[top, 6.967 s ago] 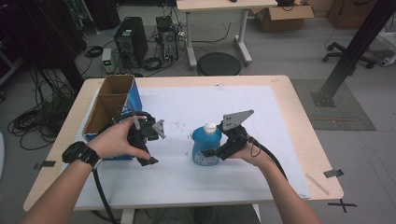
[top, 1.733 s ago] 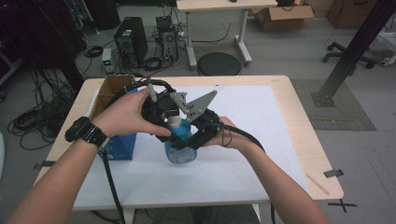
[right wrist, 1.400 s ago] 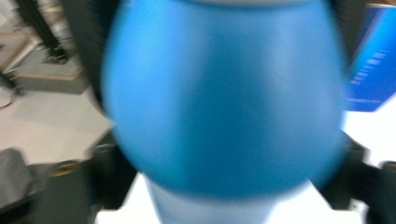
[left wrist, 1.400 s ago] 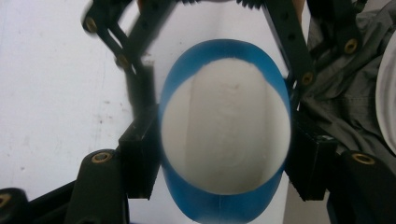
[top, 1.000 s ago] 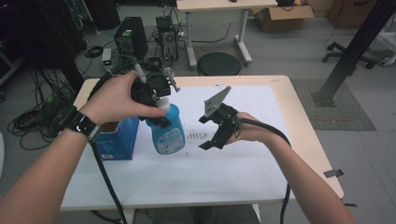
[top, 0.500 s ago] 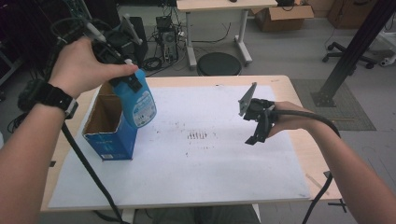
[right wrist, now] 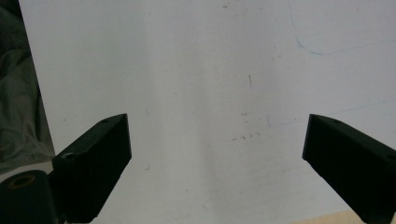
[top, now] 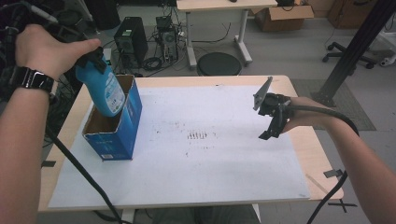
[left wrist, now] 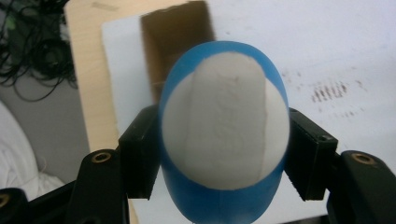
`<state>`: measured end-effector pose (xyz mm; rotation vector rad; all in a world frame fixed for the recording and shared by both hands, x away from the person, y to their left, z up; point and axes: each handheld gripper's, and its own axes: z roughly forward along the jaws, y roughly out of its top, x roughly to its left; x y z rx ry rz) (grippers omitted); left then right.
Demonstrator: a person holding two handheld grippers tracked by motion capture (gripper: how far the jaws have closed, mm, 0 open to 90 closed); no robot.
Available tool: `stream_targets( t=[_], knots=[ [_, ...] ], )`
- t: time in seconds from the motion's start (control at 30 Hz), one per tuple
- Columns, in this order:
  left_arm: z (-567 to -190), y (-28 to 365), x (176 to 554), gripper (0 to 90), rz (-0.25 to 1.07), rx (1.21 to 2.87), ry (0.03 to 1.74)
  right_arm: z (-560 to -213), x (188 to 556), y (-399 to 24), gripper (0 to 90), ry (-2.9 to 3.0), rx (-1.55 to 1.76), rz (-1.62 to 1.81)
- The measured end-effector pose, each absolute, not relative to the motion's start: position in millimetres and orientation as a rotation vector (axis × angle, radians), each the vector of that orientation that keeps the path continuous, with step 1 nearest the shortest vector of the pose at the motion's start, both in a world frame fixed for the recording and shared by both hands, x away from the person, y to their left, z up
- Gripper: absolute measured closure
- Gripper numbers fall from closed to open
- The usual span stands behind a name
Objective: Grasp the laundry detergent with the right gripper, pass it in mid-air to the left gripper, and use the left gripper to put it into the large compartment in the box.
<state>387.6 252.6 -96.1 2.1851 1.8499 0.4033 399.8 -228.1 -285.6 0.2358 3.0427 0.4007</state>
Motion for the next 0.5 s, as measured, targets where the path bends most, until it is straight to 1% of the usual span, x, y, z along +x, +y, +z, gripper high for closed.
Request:
stream_targets(
  t=[0.17, 0.5],
  knots=[
    [-104, 265, 389, 38.1, 0.422, 2.137, 1.924, -283, 400, -232, 7.7, 3.039, 0.247, 0.392],
    [-131, 272, 392, 38.1, 0.393, 2.109, 1.964, -286, 399, -239, 7.8, 3.034, 0.248, 0.335]
  ],
)
